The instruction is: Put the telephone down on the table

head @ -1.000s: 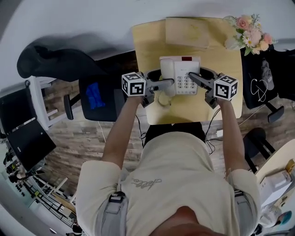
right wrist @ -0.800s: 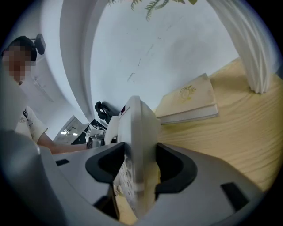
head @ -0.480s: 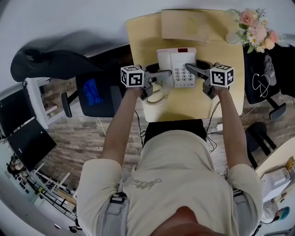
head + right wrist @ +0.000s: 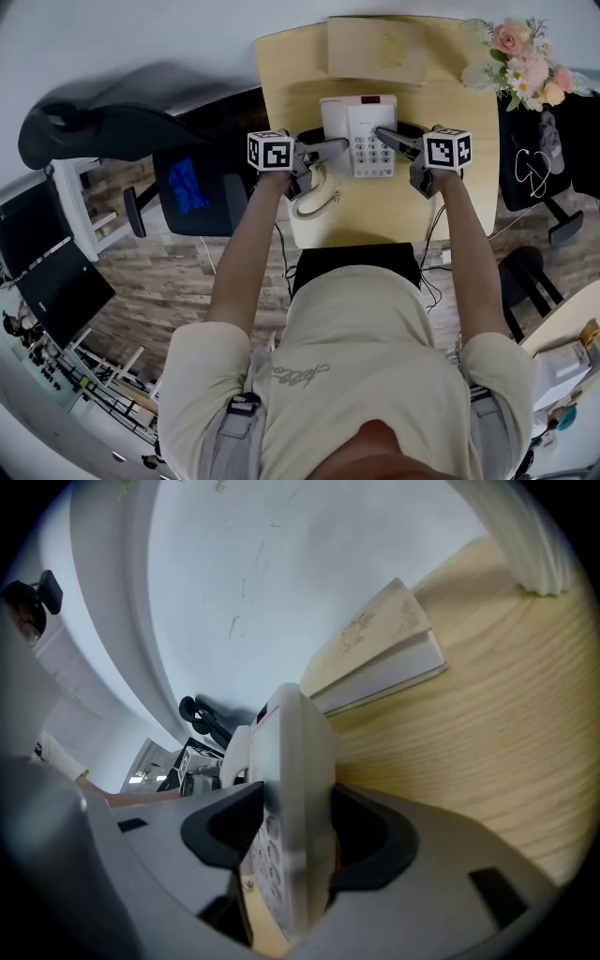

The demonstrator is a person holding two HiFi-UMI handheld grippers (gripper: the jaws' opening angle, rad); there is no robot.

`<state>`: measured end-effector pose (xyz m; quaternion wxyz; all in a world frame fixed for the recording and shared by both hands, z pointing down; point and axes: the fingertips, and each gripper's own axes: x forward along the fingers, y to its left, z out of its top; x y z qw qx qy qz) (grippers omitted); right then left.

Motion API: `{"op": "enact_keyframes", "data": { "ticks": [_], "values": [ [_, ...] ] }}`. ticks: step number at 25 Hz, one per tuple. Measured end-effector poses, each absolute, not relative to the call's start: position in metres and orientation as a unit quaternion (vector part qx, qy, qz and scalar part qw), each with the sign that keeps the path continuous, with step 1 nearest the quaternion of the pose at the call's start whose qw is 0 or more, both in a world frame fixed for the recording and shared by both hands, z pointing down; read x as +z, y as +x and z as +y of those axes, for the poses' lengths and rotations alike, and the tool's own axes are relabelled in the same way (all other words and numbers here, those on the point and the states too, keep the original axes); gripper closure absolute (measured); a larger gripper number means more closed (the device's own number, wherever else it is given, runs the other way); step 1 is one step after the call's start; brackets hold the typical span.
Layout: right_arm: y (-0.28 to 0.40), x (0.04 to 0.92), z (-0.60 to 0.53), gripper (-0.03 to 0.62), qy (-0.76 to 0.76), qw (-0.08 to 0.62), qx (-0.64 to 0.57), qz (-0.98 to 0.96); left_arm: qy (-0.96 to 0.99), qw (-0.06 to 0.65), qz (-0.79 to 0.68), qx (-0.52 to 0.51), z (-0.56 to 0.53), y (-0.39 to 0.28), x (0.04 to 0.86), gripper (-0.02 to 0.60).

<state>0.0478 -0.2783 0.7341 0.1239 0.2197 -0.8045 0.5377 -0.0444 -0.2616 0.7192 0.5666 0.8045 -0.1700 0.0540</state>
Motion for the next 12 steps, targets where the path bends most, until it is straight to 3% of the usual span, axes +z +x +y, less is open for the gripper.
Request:
{"op": "enact_keyframes", "data": {
  "ticks": [12],
  "values": [
    [0.0456, 0.7449, -0.2875, 0.376, 0.225, 0.140, 0.566, -0.781, 0.773, 0.610, -0.167, 0.055, -0.2702, -0.0445, 0.7268, 0.193]
  ]
}}
